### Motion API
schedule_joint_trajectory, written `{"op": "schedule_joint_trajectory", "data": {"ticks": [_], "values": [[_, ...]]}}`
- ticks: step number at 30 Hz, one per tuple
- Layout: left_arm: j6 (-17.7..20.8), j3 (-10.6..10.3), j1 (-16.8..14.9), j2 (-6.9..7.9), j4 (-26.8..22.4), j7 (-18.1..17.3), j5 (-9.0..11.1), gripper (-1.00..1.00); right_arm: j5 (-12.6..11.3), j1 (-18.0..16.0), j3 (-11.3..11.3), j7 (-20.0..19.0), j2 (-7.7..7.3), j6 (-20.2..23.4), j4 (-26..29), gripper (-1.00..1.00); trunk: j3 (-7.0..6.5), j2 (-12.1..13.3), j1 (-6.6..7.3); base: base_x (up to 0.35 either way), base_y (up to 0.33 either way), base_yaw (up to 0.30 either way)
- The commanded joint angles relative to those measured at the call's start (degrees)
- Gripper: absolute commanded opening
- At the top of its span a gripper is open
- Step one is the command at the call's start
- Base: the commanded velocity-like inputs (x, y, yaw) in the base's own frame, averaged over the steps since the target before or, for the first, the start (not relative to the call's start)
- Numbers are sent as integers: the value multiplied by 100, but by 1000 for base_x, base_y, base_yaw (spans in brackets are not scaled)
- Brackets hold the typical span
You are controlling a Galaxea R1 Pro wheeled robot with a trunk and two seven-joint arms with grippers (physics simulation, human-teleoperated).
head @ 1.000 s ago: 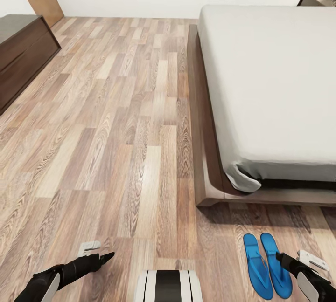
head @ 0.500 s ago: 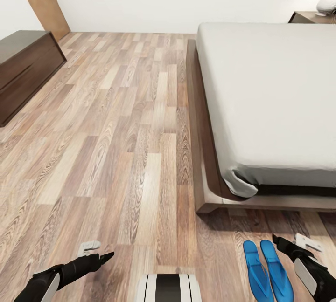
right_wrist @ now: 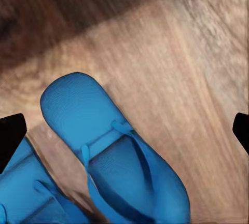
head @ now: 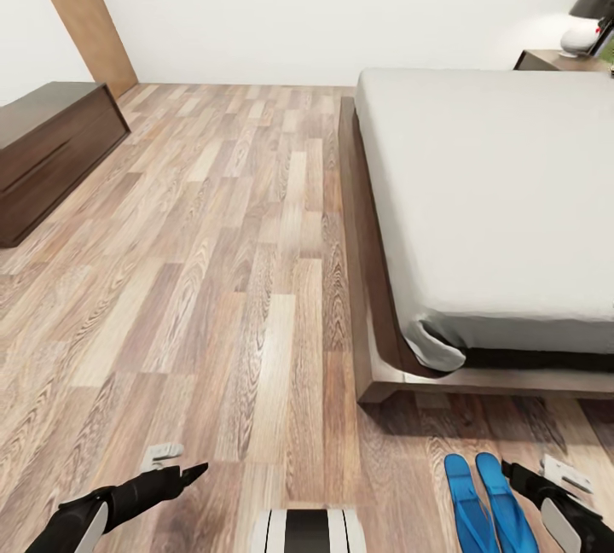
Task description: In the bedroom, move the book from the bed onto either nightstand, and place the two sandals side by side next to the bed.
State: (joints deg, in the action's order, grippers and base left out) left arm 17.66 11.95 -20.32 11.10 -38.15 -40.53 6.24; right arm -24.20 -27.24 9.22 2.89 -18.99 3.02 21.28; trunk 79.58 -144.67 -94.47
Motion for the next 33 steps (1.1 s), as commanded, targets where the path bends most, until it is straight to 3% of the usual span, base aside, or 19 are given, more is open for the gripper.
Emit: {"op": "schedule_joint_trajectory", "data": {"ticks": [1, 3, 8, 11, 17, 29, 33], "values": [[51, 9, 0, -5, 0, -16, 44, 100, -48, 1, 1, -45, 0, 32, -10, 100, -19, 0, 3, 0, 0, 0], [52, 9, 0, -5, 2, -16, 44, 100, -44, 3, 1, -300, 0, 32, -37, 100, -64, 3, 9, 0, 0, 0], [51, 4, 1, -14, 5, -16, 42, 100, -47, 3, 1, -1786, -30, 40, -75, 100, -174, 10, 21, 0, 0, 0], [46, -3, 1, -18, 6, -16, 38, 100, -49, 6, 1, -2339, -39, 40, -85, 100, -241, 14, 29, 0, 0, 0], [45, -11, 1, -26, 11, -16, 36, 100, -42, 1, 1, -2614, -50, 41, -111, 100, -374, 22, 45, 0, 0, 0], [35, -16, 1, -31, 157, -16, 18, 100, -30, 1, -11, -2643, -40, 84, -366, 100, -640, 38, 76, 0, 0, 0], [29, -15, 1, -118, 163, -16, 18, 100, 190, 2, -16, -2637, -15, 85, -474, 100, -728, 43, 86, 0, 0, 0]]}}
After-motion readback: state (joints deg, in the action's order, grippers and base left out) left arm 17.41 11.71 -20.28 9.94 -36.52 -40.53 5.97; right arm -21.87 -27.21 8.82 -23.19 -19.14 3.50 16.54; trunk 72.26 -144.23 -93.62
